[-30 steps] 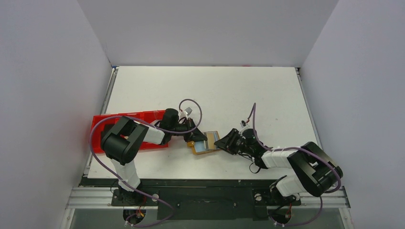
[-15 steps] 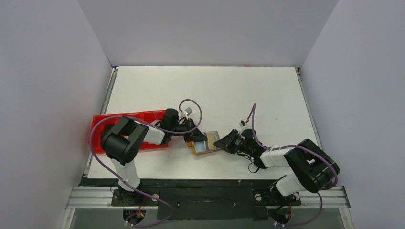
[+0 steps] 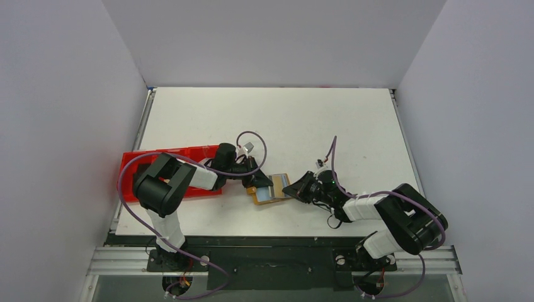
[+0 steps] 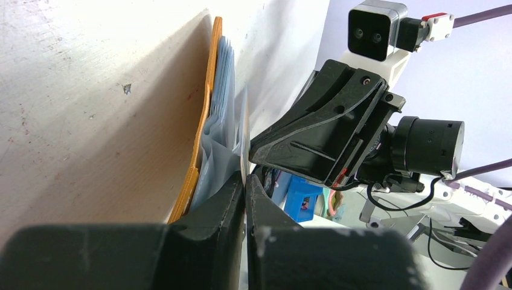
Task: Take the credit cards out of the card holder
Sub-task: Remove the credit card from the card holder.
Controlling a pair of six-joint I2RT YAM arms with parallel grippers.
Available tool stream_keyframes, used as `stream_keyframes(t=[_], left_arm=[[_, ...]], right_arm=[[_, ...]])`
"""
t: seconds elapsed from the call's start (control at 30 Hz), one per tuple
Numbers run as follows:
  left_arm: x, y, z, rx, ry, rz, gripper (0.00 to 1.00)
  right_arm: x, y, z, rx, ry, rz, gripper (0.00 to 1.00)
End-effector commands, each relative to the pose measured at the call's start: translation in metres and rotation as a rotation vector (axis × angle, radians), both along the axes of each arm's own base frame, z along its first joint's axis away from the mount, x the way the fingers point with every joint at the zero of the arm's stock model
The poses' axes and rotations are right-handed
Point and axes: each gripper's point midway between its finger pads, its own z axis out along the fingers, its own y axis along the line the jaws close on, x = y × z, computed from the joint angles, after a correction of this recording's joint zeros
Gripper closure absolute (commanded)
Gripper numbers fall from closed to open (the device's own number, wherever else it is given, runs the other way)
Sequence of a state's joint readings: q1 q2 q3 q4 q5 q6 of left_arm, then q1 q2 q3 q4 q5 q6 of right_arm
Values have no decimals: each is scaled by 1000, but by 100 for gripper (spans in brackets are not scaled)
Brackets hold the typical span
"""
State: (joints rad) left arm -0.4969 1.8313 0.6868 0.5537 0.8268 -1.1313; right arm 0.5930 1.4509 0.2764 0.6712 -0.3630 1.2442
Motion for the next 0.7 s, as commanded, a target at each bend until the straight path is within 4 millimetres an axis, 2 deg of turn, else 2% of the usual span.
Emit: stream_keyframes(t=[0.0,0.17,0.37,0.43,0.53,0.67], left_arm=[[5,-8,12,-20,-66,-39,97],[5,-7,10,-12,-64,-41,91],[5,-8,8,-9,-65,-41,89],[5,-8,8,-5,-64,-39,91],[5,-6,4,15,-61,-40,99],[4,-3,-2,58,-58,-43,100]], right_arm=[[11,0,12,-30,-76,-22,100],[12,-6,10,-80,-81,-30,100],[11,-7,7,-97,-79,-30,100],[10,-8,5,-105,-74,-33,100],[10,-10,3,-117,-74,-34,100],[10,-14,0,-146,-68,-45,100]])
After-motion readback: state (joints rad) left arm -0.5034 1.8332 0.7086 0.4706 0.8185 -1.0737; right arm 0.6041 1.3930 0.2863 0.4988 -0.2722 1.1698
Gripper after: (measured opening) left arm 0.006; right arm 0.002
